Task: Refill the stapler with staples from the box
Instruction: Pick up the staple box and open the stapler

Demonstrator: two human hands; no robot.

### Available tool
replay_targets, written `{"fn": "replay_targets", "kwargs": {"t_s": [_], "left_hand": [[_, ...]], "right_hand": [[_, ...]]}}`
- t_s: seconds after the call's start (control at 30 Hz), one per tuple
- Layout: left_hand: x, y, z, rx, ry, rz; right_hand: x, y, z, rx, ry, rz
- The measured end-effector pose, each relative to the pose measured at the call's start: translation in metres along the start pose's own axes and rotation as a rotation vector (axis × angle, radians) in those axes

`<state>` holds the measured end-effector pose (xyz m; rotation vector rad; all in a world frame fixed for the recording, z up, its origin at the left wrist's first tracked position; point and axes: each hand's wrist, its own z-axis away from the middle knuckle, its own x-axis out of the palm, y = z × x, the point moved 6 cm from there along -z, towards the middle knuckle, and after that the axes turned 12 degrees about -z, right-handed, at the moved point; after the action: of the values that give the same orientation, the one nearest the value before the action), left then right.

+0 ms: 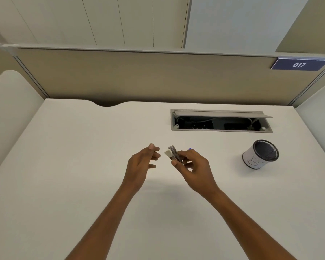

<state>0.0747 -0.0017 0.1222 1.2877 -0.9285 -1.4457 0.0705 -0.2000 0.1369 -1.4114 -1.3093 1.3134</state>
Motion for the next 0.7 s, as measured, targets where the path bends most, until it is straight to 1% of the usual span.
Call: {"fn": "replay_targets", "kwargs": {"t_s": [0.07,0.13,0.23,0.37,0.43,0.57,0.7], "left_hand": [[0.002,0.02,0.007,0.053,-0.08,0.071],[0.004,0.037,0.015,0.111,-0.106,0.063],[0.006,0.051,0.025,0.148,-0.08,0.062],[0.009,0.057,0.035,0.15,-0.089,0.072],[0.011,0.058,0.042,0.136,-0.082,0.086],[0.015,0.06,0.057,0.101,0.016,0.079],[0.014,0.067,0.071,0.092,0.173,0.01]], "right_hand": [[-0.001,-0.01,0.003,0.028,-0.032,-0.059],[-0.002,-0.019,0.007,0.048,-0.066,-0.105],[-0.003,-0.029,0.013,0.067,-0.11,-0.171],[-0.007,-0.038,0.025,0.082,-0.158,-0.254],[-0.008,-0.038,0.031,0.118,-0.171,-0.311],[-0.004,-0.04,0.038,0.215,-0.211,-0.478],[0.008,-0.04,0.041,0.309,-0.265,-0.698]]}}
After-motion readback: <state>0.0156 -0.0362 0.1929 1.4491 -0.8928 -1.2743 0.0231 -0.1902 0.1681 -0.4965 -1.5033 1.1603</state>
